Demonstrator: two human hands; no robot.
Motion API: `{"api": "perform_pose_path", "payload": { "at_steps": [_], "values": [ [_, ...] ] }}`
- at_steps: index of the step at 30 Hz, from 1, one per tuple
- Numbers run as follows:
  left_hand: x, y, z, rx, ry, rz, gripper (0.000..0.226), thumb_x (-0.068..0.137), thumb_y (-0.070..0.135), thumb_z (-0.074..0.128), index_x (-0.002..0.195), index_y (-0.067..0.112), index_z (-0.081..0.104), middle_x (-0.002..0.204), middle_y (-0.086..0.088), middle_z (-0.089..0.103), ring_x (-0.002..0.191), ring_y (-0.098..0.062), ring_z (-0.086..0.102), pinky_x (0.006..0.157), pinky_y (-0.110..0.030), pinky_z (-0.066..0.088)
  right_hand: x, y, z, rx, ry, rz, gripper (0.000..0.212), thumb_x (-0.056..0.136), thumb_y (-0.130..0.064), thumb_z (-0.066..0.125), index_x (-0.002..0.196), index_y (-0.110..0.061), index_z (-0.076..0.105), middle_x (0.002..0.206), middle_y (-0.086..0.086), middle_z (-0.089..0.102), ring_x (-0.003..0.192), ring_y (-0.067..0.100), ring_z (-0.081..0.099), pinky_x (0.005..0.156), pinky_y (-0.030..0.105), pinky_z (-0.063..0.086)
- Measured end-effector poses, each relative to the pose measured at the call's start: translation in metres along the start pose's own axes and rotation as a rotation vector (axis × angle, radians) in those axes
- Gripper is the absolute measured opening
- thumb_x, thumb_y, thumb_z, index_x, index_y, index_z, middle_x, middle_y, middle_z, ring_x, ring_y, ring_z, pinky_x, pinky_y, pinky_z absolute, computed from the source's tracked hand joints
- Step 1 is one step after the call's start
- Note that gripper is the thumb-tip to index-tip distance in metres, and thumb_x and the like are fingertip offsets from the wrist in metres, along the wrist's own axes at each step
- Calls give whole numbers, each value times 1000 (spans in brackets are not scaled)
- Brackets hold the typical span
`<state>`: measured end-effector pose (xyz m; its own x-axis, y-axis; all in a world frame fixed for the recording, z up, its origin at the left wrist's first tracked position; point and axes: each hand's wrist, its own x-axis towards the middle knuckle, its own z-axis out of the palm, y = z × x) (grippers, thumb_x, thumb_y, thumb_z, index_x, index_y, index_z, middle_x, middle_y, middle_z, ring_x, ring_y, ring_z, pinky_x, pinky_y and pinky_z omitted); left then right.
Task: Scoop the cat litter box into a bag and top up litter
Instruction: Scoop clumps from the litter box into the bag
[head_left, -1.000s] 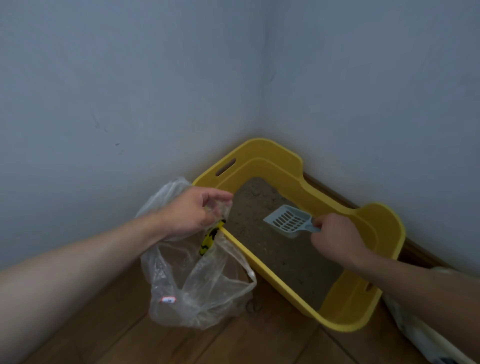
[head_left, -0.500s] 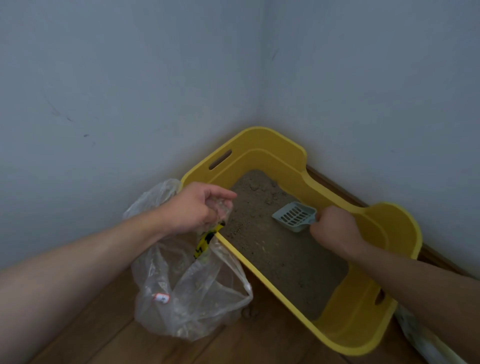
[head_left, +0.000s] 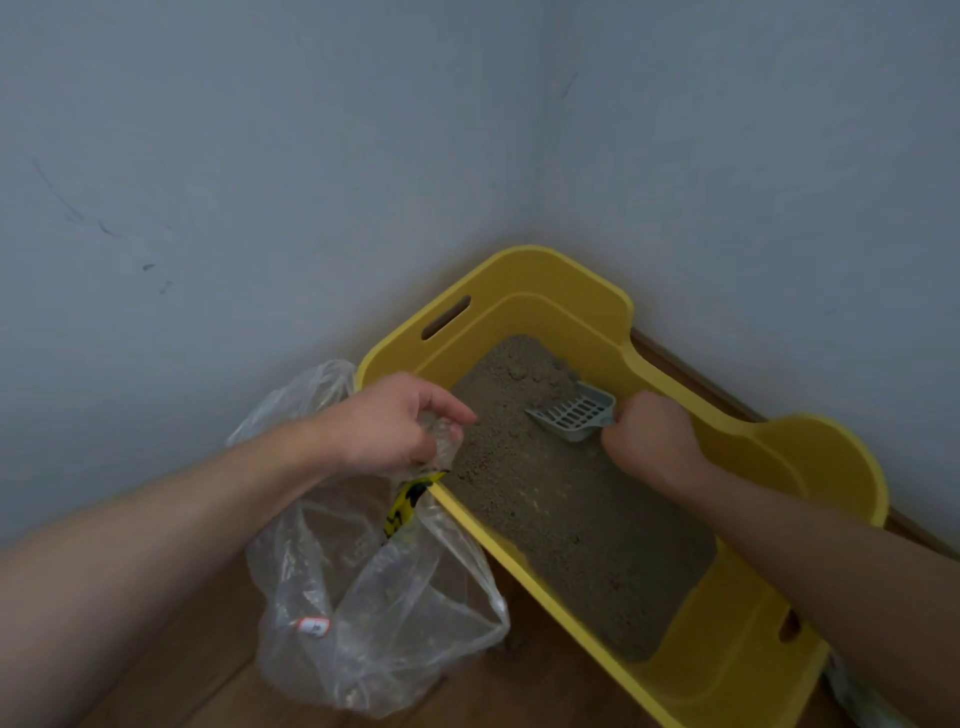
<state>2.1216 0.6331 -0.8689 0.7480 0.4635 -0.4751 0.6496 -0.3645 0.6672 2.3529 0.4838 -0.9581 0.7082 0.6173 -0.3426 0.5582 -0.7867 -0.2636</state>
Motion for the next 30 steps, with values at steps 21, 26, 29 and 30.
{"api": "perform_pose_path", "payload": {
  "at_steps": [21, 26, 29, 30],
  "values": [
    [3, -10, 1, -27, -66, 19, 60, 78, -5, 62, 105, 48, 66, 83, 12, 68, 62, -32, 64, 55, -42, 55, 38, -30, 22, 238, 13, -115, 36, 90, -4, 55, 125, -10, 64, 102, 7, 67, 82, 20, 65, 77, 40, 59],
    [2, -9, 4, -91, -73, 33, 59, 79, -9, 58, 112, 40, 67, 102, 5, 69, 52, -19, 50, 49, -31, 40, 38, -35, 34, 307, 31, -155, 42, 89, -1, 54, 130, -8, 61, 121, 12, 67, 100, 26, 64, 84, 35, 53],
    [-1, -8, 3, -96, -68, 30, 56, 81, -10, 57, 119, 30, 67, 92, 6, 65, 40, -1, 46, 43, -18, 37, 37, -34, 35, 317, 40, -173, 40, 90, -2, 55, 129, -8, 62, 122, 13, 67, 102, 27, 63, 86, 35, 51],
    [-2, -8, 3, -92, -69, 28, 56, 82, -10, 57, 121, 29, 66, 101, 7, 65, 40, 3, 48, 42, -15, 37, 36, -34, 35, 316, 45, -182, 40, 91, -3, 56, 130, -8, 61, 123, 13, 66, 104, 28, 63, 87, 35, 50]
  ]
}}
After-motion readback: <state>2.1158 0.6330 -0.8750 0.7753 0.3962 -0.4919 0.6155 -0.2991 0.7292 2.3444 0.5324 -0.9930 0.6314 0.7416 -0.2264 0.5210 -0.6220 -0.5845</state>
